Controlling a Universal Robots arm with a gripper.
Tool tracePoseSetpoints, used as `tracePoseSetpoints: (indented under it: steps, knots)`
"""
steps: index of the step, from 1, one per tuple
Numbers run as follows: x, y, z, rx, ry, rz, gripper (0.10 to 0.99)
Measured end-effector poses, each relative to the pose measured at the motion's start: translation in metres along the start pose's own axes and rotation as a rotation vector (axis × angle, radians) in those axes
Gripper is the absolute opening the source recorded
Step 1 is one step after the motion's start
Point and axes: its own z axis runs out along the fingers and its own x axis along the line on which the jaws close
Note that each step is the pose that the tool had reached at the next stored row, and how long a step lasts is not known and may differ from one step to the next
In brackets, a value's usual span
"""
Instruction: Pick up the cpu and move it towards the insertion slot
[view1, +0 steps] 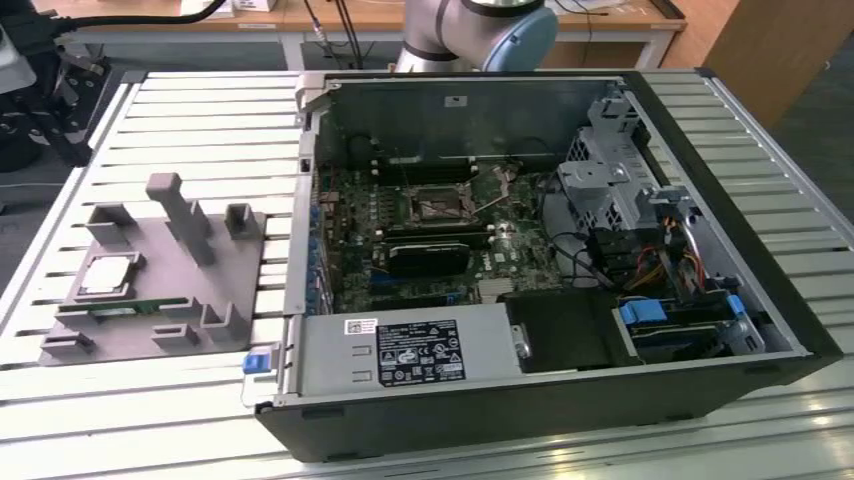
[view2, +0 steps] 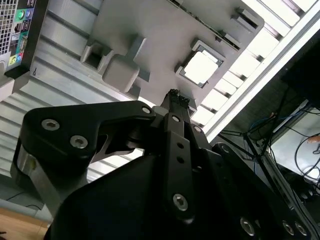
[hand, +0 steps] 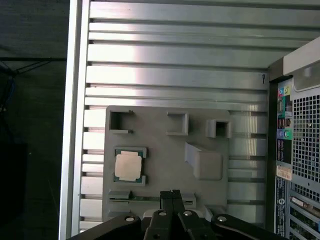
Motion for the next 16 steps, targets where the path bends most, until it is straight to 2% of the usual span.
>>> tracePoseSetpoints:
  steps: [5,14,16]
  knots:
    - [0.0080,0.0002,0.0001,0.000,0.0000,0.000,0.106]
    - [0.0354,0.0006,0.0016,0.000,-0.0001,0.000,0.106]
    - [0.0389,0.0002,0.0034,0.000,-0.0003,0.000,0.106]
